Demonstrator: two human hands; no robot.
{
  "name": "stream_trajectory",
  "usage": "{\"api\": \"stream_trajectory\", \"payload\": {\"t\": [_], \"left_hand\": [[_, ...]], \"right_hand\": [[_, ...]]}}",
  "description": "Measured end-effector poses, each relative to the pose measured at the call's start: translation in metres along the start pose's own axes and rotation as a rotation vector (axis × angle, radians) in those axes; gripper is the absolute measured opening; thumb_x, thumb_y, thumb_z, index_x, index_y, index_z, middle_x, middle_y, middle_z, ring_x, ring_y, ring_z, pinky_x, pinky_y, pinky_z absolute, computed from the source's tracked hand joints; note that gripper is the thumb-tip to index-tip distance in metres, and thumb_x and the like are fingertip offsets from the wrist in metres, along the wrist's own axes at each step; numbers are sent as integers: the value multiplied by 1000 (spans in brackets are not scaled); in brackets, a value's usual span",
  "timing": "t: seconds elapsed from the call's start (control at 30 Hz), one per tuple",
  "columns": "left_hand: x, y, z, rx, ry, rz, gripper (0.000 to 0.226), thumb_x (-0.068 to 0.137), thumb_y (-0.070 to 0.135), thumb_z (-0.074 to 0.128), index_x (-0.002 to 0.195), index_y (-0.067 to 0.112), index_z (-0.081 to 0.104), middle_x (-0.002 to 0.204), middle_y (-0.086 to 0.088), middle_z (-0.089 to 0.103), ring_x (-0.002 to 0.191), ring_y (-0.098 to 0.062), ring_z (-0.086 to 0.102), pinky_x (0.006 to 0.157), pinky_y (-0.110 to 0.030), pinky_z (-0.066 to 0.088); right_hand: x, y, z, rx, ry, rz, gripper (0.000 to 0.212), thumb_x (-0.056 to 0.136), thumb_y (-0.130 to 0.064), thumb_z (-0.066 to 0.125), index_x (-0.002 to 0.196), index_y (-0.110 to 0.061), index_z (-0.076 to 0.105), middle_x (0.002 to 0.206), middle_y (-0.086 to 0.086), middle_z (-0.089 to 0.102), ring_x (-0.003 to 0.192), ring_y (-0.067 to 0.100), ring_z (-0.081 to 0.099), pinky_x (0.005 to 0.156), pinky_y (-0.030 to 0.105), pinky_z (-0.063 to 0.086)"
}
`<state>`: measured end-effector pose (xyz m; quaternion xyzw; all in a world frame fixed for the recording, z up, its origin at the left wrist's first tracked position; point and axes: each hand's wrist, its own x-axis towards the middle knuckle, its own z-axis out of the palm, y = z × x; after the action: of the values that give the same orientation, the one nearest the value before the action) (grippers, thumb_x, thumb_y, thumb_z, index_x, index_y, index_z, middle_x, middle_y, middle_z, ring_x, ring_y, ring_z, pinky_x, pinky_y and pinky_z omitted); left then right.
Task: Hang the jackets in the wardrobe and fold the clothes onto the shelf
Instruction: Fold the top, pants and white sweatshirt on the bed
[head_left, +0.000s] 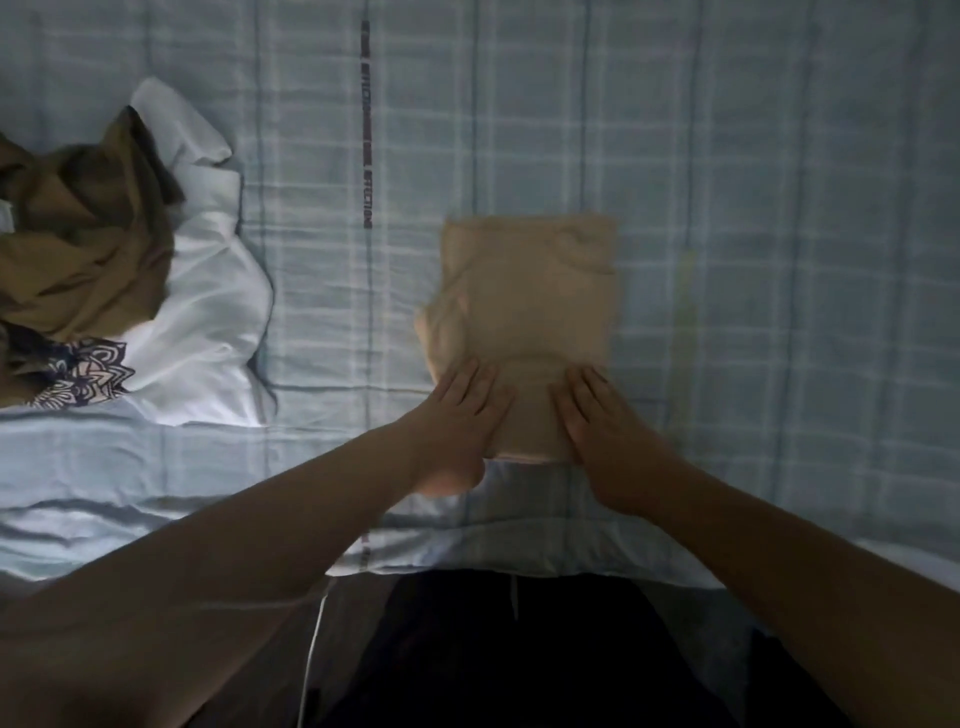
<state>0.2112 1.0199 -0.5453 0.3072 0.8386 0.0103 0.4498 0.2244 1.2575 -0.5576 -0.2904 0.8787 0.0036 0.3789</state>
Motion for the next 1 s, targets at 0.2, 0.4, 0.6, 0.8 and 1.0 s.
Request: {"api": "stream_trajectory", "payload": {"t": [0.2,0.4,0.6,0.8,1.0], "left_hand": [[3,-39,-56,-911,-174,-96,61,97,4,42,154,22,31,154,-12,32,109,-26,56,85,-25,48],[5,-99,-84,-1525,84,-142,66,86,55,60,129,5,61,114,-9,64,98,-21,60,85,-32,49],[17,-102,-91,-1639,511,-298,66,83,66,56,133,23,52,119,0,69,107,-24,67,94,-41,54],[44,-69,-83,-1218,865,-604,59,92,44,64,142,25,37,112,4,65,85,-12,65,71,-32,51],[64,-52,-70,-869,875,-770,53,100,50,39,146,27,26,132,-5,59,102,-35,64,81,-44,48]], "right_hand": [[8,18,-79,496,-117,86,67,88,-7,53,151,-17,34,153,13,40,139,29,38,112,31,30],[37,72,-149,669,1,173,17,94,-12,55,84,-19,68,80,-4,65,74,10,60,69,25,43],[83,94,-150,989,423,499,34,98,-38,51,83,-10,63,78,9,65,77,30,62,72,41,52],[95,57,-131,1072,643,699,37,103,-43,39,113,-12,55,99,10,60,95,31,59,72,29,32],[93,44,-97,871,744,650,42,96,-51,42,122,-19,46,102,9,67,94,37,64,72,34,42]]}}
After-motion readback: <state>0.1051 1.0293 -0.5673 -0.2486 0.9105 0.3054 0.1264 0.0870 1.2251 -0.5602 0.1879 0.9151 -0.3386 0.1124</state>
